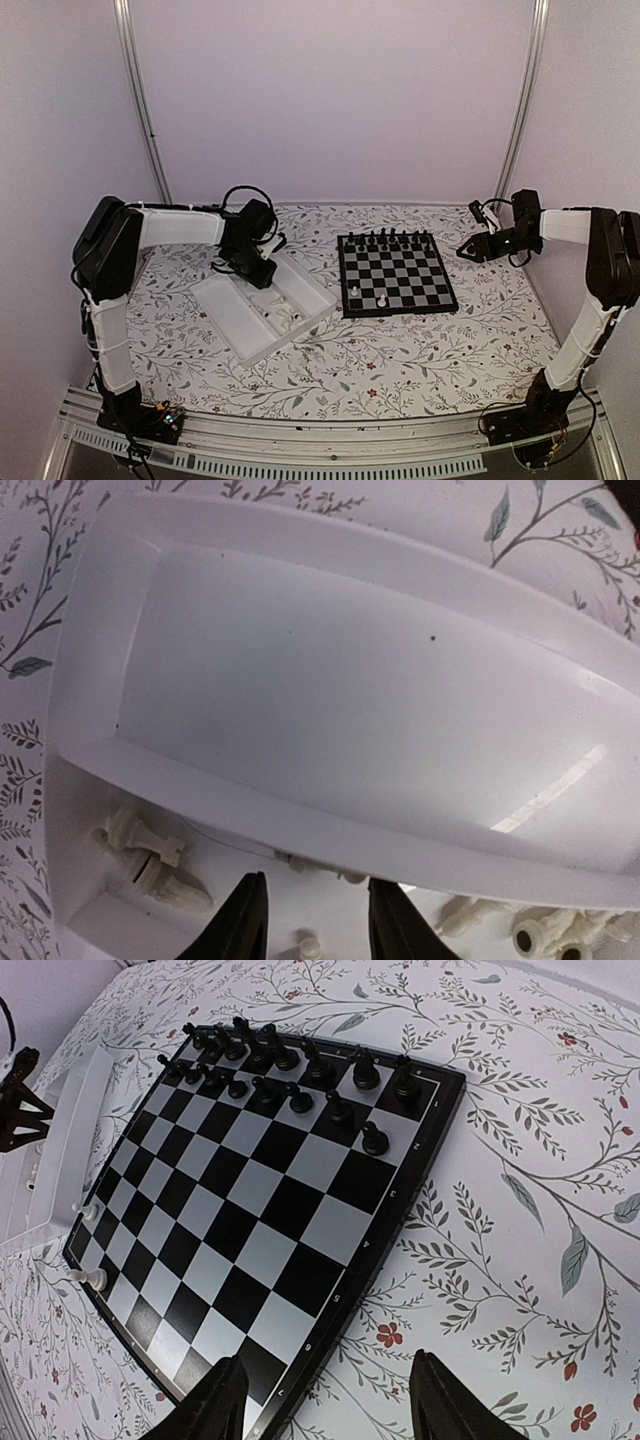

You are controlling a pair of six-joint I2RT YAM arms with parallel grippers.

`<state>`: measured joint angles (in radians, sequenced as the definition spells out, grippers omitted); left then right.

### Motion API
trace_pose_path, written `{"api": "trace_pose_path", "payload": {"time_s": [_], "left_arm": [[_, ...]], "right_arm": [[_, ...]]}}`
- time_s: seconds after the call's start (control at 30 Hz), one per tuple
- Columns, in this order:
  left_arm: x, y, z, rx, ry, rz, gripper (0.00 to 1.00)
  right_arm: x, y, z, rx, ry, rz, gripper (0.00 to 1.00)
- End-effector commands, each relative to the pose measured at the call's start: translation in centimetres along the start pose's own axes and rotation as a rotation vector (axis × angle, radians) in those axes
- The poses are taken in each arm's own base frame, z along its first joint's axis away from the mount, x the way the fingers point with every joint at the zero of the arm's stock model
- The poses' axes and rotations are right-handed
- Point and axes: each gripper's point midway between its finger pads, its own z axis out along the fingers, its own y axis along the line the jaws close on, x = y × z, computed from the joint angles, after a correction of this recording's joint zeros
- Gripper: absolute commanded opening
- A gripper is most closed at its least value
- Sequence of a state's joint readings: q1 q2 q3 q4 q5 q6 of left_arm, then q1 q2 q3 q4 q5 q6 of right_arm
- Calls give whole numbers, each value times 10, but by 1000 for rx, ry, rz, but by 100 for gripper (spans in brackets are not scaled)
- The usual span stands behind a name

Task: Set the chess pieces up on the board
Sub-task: Adjust the chess piece in the storage box.

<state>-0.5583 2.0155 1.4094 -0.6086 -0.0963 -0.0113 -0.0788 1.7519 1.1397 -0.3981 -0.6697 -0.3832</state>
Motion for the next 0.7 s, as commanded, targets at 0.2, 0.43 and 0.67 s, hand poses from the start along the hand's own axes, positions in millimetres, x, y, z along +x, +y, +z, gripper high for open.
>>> {"api": "trace_pose_path", "payload": {"time_s": [0.2,0.43,0.67], "left_arm": [[-2,20,-20,34,-71,-96,33],[-9,19,-8,82,-62,-150,35],[-8,10,5,133,-31,-212,37]], "right_arm": [[-9,4,0,-22,-14,-23,59],[-10,4,-2,-14,-15,-29,59],[-9,3,-1,-13,-11,-27,59]]}}
